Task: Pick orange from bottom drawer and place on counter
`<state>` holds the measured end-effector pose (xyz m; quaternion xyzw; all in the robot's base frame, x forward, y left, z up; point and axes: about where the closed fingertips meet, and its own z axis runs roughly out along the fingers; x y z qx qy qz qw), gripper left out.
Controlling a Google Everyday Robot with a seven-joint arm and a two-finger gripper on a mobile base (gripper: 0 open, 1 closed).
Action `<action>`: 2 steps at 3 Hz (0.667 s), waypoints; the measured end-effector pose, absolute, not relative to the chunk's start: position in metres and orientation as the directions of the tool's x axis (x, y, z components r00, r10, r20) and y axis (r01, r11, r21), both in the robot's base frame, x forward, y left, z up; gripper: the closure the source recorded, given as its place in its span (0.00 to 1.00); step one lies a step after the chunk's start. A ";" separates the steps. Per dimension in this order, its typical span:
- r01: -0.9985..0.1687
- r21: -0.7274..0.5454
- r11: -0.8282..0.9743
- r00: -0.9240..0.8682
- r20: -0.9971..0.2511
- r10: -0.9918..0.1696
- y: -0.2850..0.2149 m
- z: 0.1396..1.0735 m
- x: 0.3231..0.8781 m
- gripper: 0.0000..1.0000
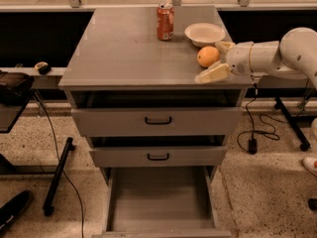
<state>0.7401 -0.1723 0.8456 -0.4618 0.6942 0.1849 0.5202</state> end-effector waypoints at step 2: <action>-0.854 -0.222 0.470 0.026 -0.921 -0.388 -0.179 0.885 0.719 0.00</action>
Offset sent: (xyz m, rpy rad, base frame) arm -0.0215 -0.0082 0.0446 0.1016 -0.0401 0.0623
